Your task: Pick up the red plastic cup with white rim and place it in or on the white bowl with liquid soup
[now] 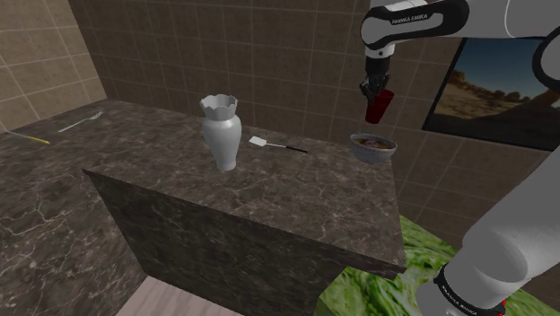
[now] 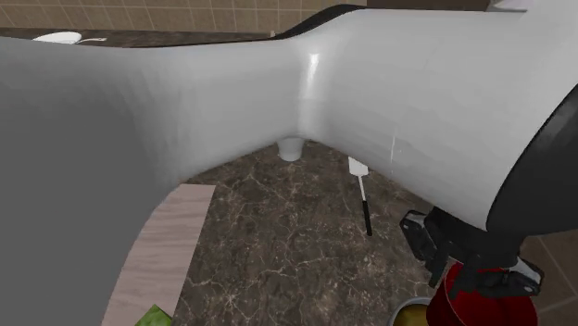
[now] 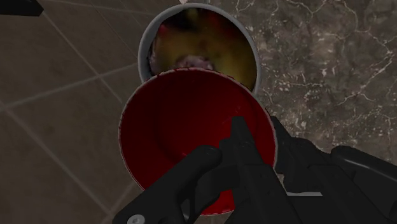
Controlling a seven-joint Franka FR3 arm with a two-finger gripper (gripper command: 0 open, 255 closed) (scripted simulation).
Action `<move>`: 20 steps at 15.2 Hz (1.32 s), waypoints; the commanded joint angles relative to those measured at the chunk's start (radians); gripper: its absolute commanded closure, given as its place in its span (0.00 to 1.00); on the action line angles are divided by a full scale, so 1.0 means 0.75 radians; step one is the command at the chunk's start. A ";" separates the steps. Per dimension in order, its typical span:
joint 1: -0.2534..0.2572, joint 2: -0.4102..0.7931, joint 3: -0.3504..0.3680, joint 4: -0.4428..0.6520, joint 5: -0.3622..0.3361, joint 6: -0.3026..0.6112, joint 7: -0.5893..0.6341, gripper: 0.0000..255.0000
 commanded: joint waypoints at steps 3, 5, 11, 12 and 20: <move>-0.044 0.005 -0.048 -0.009 -0.001 0.033 -0.089 1.00; -0.044 0.004 -0.049 -0.045 -0.003 0.068 -0.083 1.00; -0.046 0.010 -0.051 -0.145 -0.008 0.172 -0.064 1.00; -0.047 0.012 -0.052 -0.161 -0.009 0.189 -0.061 1.00; -0.050 0.039 -0.055 -0.273 -0.017 0.327 -0.037 1.00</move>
